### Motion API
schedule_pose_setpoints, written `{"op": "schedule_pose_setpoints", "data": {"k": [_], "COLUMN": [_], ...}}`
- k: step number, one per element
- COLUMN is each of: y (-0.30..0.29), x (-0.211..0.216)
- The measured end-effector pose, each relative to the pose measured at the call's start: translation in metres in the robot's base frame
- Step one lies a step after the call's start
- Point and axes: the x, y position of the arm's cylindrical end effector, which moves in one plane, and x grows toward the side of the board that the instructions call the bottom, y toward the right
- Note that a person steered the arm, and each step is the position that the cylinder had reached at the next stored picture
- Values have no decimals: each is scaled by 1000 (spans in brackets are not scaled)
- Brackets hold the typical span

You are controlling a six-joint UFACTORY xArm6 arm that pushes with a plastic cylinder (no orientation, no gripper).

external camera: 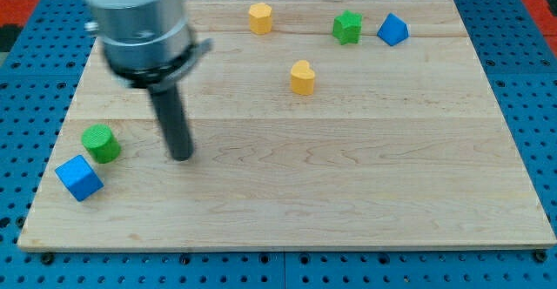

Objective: Move the green circle diagonally to the yellow hexagon

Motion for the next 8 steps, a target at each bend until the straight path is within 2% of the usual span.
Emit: {"op": "schedule_pose_setpoints", "data": {"k": [1,2,4,6,8], "y": [-75,-109,-124,-124,-103], "x": [8,12,7,-33,-96]}}
